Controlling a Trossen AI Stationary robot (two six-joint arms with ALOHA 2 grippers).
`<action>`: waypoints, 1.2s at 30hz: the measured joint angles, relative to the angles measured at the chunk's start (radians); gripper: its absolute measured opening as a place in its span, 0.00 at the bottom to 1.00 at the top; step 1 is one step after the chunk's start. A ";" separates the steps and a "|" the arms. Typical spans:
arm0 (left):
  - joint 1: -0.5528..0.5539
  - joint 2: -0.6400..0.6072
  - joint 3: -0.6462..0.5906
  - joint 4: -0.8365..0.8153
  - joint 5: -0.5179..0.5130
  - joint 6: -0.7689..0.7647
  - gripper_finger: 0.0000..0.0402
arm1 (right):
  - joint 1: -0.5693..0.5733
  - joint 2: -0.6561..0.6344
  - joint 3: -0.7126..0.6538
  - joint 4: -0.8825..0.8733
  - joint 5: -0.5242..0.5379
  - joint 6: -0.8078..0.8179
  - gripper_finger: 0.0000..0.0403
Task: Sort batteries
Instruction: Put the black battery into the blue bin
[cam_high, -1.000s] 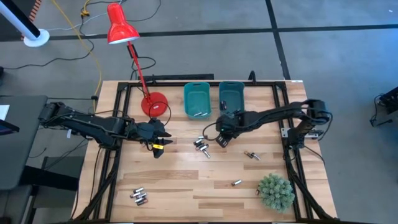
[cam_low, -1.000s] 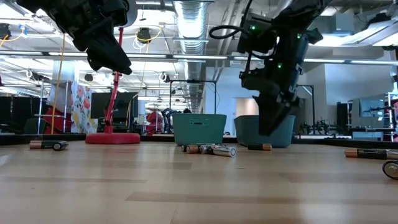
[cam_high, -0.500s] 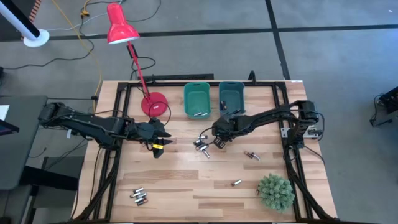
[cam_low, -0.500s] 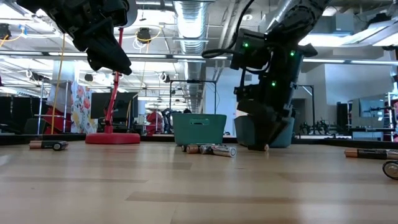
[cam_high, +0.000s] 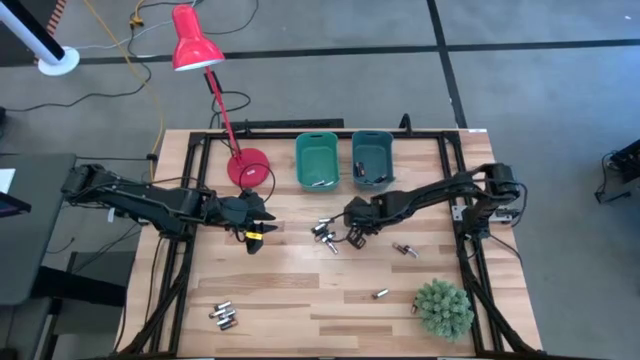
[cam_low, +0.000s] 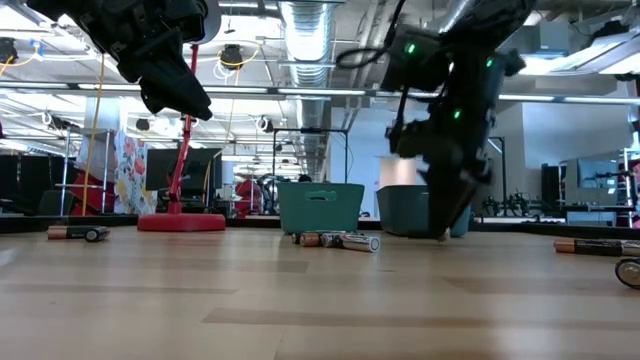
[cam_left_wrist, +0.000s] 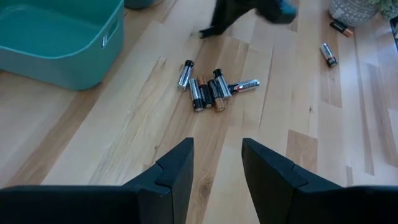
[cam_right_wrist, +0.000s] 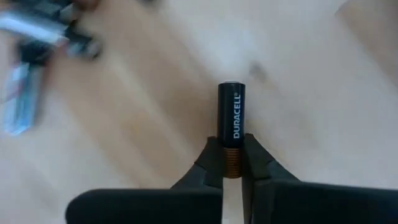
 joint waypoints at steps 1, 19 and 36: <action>0.000 0.000 0.000 0.000 0.000 0.000 0.32 | 0.005 -0.019 0.000 -0.012 -0.001 0.010 0.04; 0.000 0.000 0.000 0.001 0.000 0.005 0.32 | -0.200 -0.374 0.097 -0.212 0.061 -0.074 0.03; 0.001 0.000 0.000 0.000 -0.016 -0.003 0.32 | -0.673 0.012 0.220 -0.254 -0.131 -0.513 0.03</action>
